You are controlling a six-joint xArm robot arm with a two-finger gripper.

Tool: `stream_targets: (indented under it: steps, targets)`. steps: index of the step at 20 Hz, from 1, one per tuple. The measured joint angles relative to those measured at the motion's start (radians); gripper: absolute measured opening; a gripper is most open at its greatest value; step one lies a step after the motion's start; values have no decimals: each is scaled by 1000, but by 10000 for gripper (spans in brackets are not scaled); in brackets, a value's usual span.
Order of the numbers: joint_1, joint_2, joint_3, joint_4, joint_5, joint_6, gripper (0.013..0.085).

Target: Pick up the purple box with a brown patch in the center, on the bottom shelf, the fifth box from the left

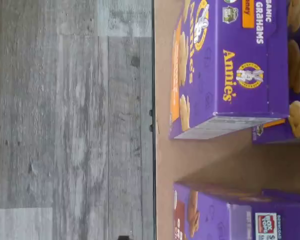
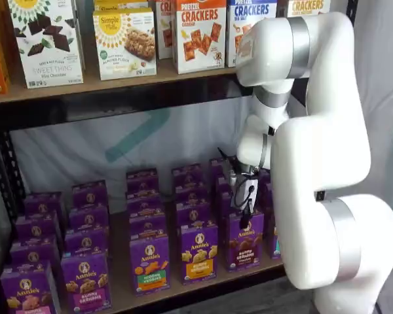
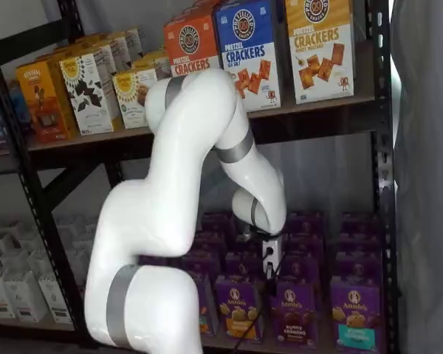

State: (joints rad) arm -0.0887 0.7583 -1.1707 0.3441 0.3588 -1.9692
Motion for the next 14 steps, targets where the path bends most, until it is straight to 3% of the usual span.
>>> stream_targets:
  steps: [1,2,3,4,6,9,14]
  targets:
    - [-1,1,-4,-17,11,16,850]
    - [-8,8,-28,-114,65,100,850]
    - [-10,15,-38,-153,85,133,850]
    - [-10,20,-43,-161,89,140,850]
    - [-8,28,-47,-140,81,123,850]
    - [-2,36,-50,-50,55,47,850]
    - [5,55,-60,51,-9,-42,850]
